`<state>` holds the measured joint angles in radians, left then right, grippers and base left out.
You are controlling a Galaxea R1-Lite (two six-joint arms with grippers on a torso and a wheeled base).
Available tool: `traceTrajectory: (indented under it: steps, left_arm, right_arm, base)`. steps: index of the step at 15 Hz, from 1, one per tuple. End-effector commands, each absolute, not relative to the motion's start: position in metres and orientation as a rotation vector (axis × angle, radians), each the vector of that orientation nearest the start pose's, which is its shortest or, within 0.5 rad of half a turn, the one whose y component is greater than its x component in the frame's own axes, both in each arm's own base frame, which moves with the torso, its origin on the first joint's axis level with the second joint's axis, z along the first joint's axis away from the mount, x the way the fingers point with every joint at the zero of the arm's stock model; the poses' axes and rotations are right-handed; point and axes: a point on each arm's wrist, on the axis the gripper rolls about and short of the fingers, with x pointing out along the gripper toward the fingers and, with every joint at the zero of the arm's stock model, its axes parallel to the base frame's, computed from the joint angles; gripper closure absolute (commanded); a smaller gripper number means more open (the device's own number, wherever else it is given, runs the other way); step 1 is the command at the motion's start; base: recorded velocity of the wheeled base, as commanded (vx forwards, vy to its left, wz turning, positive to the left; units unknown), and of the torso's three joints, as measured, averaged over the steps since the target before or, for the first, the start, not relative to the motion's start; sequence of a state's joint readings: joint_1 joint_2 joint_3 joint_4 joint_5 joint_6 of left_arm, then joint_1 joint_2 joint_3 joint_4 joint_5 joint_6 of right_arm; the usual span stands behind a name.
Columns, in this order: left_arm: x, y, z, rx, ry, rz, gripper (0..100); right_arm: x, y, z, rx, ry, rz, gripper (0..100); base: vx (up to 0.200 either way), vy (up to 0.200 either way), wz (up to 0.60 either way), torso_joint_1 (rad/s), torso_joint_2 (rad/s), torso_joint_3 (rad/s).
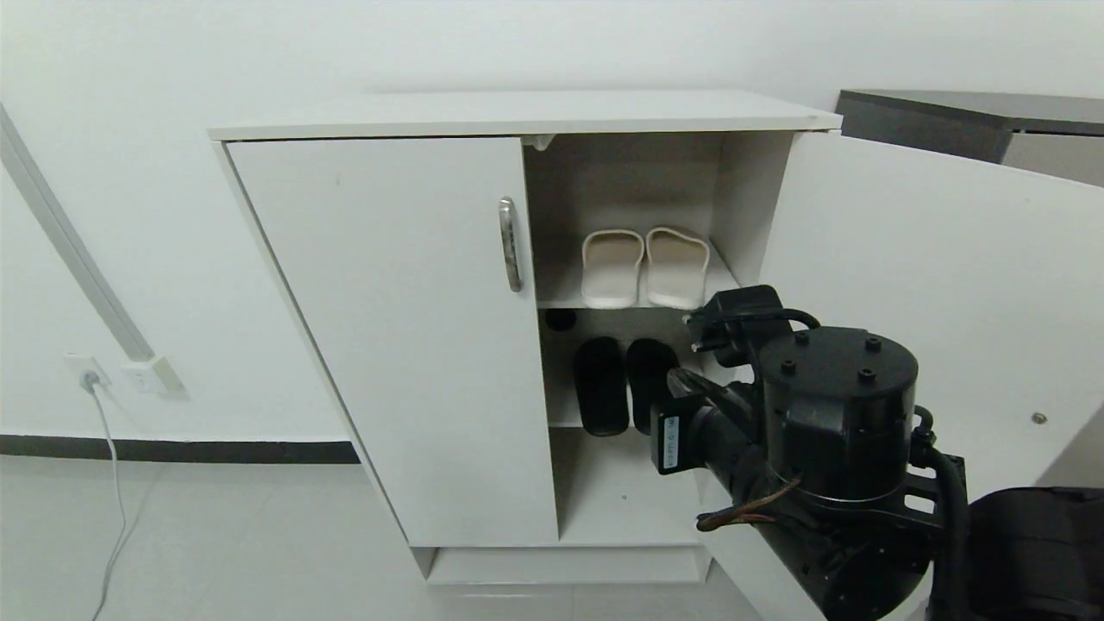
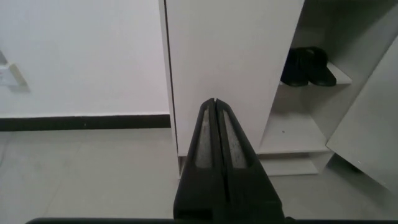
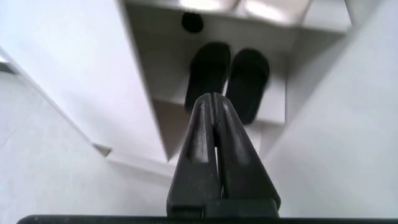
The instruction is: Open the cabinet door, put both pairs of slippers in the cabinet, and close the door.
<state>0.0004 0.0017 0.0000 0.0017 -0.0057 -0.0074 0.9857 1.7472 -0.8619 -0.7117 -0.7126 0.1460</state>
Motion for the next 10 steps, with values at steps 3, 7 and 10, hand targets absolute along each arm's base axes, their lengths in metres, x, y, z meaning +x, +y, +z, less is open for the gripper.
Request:
traceTrajectory:
  steps: [3, 7, 10]
  left_arm:
    - [-0.023, 0.000, 0.075, -0.008, 0.003, -0.005, 100]
    - [-0.023, 0.000, 0.075, -0.009, 0.003, -0.003, 100]
    - [-0.023, 0.000, 0.075, -0.009, 0.003, -0.003, 100]
  right_arm:
    - [0.188, 0.257, 0.189, 0.010, 0.140, 0.264, 100]
    - [0.187, 0.256, 0.184, -0.001, 0.152, 0.266, 100]
    - [0.189, 0.250, 0.175, -0.028, 0.181, 0.297, 100]
  base:
    - [-0.200, 0.000, 0.00, 0.001, 0.00, 0.001]
    - [-0.200, 0.000, 0.00, 0.004, 0.00, 0.002]
    - [0.000, 0.000, 0.00, 0.000, 0.00, 0.000]
